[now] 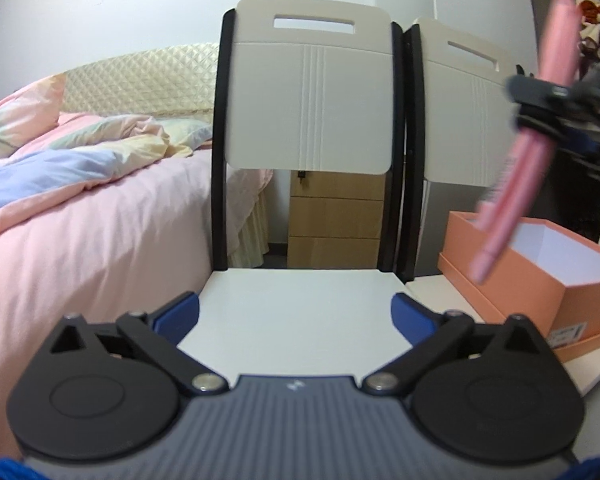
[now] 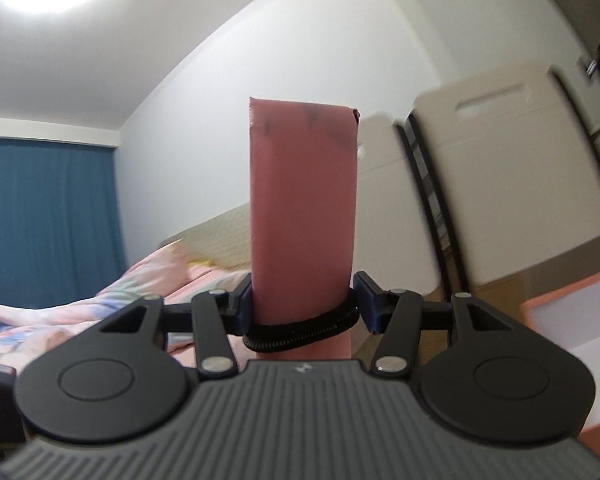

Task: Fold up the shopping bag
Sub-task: 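Carry the bound strip toward the orange box with the right tool while the left tool opens, then lower the bound strip into the orange box and open the right tool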

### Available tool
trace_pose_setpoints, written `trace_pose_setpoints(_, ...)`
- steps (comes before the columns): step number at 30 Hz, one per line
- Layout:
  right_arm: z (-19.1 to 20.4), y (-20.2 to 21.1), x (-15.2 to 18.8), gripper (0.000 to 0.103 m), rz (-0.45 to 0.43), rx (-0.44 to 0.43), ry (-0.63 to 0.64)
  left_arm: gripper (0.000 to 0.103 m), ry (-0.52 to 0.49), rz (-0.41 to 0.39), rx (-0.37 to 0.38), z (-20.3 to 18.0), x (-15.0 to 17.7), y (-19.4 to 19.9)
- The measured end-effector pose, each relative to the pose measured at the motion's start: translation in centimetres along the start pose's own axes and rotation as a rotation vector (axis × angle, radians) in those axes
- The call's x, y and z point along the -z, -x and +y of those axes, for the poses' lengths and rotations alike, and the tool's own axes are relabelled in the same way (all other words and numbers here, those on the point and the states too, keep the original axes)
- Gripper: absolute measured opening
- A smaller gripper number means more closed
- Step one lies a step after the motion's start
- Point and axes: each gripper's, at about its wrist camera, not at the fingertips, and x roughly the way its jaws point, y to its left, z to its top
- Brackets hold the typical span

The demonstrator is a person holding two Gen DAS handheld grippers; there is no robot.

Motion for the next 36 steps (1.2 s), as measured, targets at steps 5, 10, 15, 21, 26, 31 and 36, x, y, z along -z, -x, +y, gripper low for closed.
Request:
trace_pose_setpoints(5, 0.4, 3.6, -1.4, 0.055, -0.107, 0.112, 0.089, 0.103, -0.028, -0.013, -0.02, -0.8, -0.8, 0.8)
trace_pose_setpoints(10, 0.0, 6.1, -3.1, 0.055, -0.158, 0.2, 0.168, 0.103, 0.008, -0.029, 0.008, -1.4, -1.8, 1.4)
trace_pose_setpoints(15, -2.1, 6.6, -5.1, 0.055, -0.129, 0.281, 0.236, 0.103, 0.041, -0.054, 0.018, -2.5, -2.4, 0.9)
trace_pose_setpoints(21, -7.5, 1.8, -7.8, 0.055, 0.044, 0.363, 0.244, 0.103, 0.007, -0.065, 0.031, -4.6, -2.4, -0.4)
trace_pose_setpoints(26, -13.0, -3.6, -7.8, 0.055, 0.27, 0.408, 0.201, 0.103, 0.039, -0.038, 0.054, -4.9, -2.6, -1.9)
trace_pose_setpoints(31, -18.9, -9.5, -5.3, 0.055, 0.57, 0.465, 0.093, 0.103, 0.052, 0.011, 0.064, -5.2, -2.6, -3.8)
trace_pose_setpoints(36, -23.3, -15.0, -2.6, 0.055, 0.784, 0.531, 0.103, 0.103, 0.055, 0.047, 0.072, -5.4, -2.4, -5.2)
